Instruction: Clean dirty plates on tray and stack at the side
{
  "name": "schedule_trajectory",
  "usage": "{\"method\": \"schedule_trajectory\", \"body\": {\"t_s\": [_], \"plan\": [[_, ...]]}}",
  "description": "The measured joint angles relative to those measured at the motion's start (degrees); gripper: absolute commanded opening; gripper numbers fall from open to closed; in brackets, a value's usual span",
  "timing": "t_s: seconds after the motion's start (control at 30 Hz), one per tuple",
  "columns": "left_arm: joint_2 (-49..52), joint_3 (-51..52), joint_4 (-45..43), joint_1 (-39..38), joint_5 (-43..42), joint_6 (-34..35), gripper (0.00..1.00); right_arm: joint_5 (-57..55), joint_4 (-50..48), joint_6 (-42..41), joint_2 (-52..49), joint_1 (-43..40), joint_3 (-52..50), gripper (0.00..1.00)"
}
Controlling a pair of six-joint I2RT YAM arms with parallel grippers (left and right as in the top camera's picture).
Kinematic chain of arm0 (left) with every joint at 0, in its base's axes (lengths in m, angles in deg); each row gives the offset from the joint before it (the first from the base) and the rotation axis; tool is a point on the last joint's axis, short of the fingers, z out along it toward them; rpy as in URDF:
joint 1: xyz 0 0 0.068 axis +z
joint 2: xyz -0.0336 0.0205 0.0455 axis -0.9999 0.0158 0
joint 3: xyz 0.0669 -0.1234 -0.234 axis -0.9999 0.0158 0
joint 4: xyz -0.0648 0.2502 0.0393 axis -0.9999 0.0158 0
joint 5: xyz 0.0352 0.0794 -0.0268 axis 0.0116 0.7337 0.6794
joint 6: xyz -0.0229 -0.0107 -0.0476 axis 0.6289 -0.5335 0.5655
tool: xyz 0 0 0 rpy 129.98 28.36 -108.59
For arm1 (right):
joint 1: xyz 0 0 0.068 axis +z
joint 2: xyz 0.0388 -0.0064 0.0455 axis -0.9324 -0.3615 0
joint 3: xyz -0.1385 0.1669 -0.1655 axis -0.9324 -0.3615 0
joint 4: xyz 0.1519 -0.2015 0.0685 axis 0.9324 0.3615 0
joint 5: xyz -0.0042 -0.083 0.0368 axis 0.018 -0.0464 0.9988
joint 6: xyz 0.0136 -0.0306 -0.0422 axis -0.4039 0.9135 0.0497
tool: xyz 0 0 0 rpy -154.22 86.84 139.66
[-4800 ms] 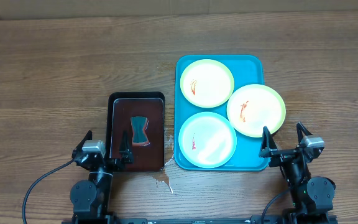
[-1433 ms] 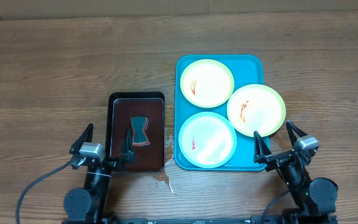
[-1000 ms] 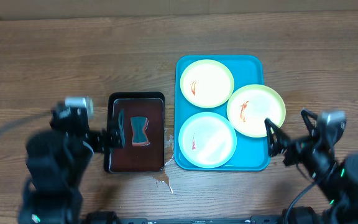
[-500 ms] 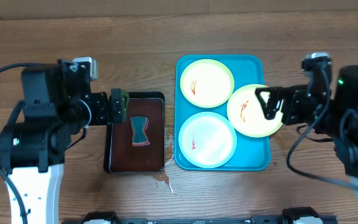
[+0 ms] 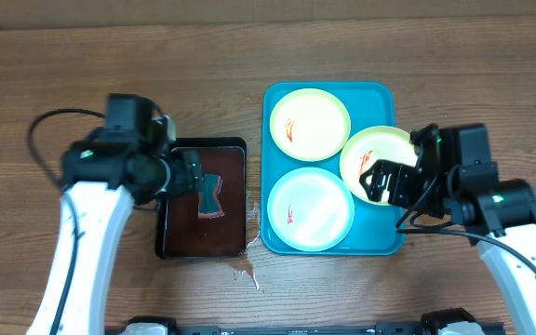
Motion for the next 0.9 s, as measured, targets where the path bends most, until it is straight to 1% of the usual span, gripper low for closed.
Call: {"method": "schedule_trajectory", "body": {"t_s": [0.17, 0.23, 0.27, 0.33, 0.37, 0.43, 0.47, 0.53, 0.57, 0.63, 0.67, 0.73, 0.77, 0.83, 0.9], "plan": [[8.02, 5.79, -8.24, -2.49, 3.17, 2.19, 0.72, 0.13, -1.18, -0.87, -0.02, 0.00, -2.40, 1.00], [11.26, 6.19, -11.17, -3.65, 3.72, 2.34, 0.69, 0.15, -1.42, -0.85, -0.02, 0.00, -2.40, 0.96], [12.74, 6.19, -12.57, -4.28, 4.04, 2.36, 0.67, 0.13, -1.42, -0.90, -0.02, 0.02, -2.40, 0.91], [16.09, 6.19, -14.71, -5.66, 4.74, 2.54, 0.64, 0.13, -1.40, -0.96, -0.02, 0.02, -2.40, 0.77], [17.64, 6.19, -15.04, -6.21, 5.16, 2.58, 0.62, 0.11, -1.40, -1.09, -0.02, 0.02, -2.40, 0.74], [21.20, 6.19, -15.52, -7.26, 6.19, 3.26, 0.56, 0.11, -0.98, -0.96, -0.02, 0.04, -2.40, 0.74], [22.75, 6.19, -15.72, -7.50, 6.56, 3.54, 0.51, 0.17, -0.74, -0.85, -0.02, 0.07, -2.40, 0.72], [25.97, 6.19, -16.48, -7.58, 7.17, 4.09, 0.37, 0.15, -0.33, -0.83, -0.02, 0.07, -2.40, 0.71], [27.45, 6.19, -16.98, -7.58, 7.54, 4.46, 0.31, 0.15, -0.20, -0.87, -0.02, 0.07, -2.40, 0.69], [29.00, 5.77, -17.14, -7.58, 7.98, 4.66, 0.10, 0.17, -0.02, -0.68, -0.07, 0.07, -2.40, 0.64], [29.07, 5.75, -17.29, -7.56, 8.33, 4.94, 0.04, 0.17, -0.02, -0.70, -0.17, 0.07, -2.40, 0.62], [29.07, 5.70, -17.16, -7.52, 8.63, 5.25, 0.04, 0.15, 0.00, -0.44, -0.85, 0.07, -2.40, 0.54], [29.07, 5.62, -16.98, -7.52, 8.63, 5.25, 0.04, 0.17, -0.02, -0.07, -1.60, 0.07, -2.40, 0.52], [29.07, 5.49, -16.61, -7.52, 8.66, 5.27, 0.04, 0.13, -0.07, 0.44, -3.26, 0.07, -2.40, 0.42], [29.07, 5.16, -15.76, -7.52, 8.61, 5.27, 0.04, 0.11, -0.02, 0.66, -5.20, 0.07, -2.40, 0.41]]}}
